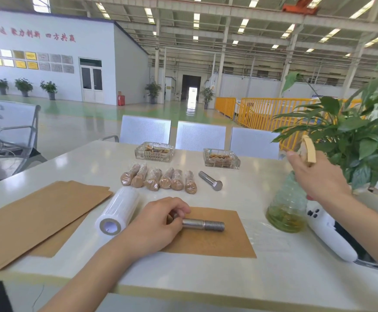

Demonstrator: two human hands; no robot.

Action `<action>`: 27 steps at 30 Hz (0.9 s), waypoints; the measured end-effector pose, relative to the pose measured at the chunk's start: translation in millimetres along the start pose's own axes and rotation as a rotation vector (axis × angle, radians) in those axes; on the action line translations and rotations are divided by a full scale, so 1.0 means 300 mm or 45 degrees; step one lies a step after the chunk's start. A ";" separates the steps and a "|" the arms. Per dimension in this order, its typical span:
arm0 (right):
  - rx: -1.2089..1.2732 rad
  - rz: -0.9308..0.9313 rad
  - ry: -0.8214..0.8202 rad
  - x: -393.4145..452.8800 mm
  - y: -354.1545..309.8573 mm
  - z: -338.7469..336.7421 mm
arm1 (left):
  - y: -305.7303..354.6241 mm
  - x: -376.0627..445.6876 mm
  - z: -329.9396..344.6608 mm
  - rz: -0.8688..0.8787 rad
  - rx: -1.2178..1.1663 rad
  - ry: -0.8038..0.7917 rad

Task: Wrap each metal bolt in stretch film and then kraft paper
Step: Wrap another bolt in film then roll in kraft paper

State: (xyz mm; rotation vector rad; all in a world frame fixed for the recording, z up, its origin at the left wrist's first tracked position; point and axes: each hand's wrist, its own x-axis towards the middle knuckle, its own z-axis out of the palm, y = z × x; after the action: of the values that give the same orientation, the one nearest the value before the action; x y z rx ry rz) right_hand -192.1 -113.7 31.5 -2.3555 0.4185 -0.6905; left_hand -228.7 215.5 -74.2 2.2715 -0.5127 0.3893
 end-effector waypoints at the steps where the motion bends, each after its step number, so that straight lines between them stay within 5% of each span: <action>1: 0.056 0.027 -0.094 0.001 0.009 0.001 | -0.001 0.000 0.000 -0.001 0.000 0.000; 5: 0.150 0.043 -0.330 -0.001 0.073 0.036 | -0.001 0.000 0.004 0.002 0.001 0.008; 15: 0.063 0.108 -0.067 -0.054 0.074 0.114 | -0.013 -0.003 0.008 0.065 0.037 0.022; 18: 0.061 -0.132 0.086 -0.227 0.088 0.126 | -0.012 -0.001 0.014 0.088 0.047 0.024; 23: -0.211 -0.807 -0.745 -0.407 0.046 0.134 | -0.015 0.000 0.013 0.135 0.067 0.050; 27: -0.469 -1.085 -0.749 -0.395 0.007 0.132 | -0.018 0.000 0.016 0.176 0.118 0.044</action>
State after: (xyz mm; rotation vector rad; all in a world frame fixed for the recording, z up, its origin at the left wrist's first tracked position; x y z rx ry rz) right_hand -265.8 -42.3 -39.6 -2.9105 -0.8218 -0.2289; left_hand -225.4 215.3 -80.7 2.3209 -0.6484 0.5306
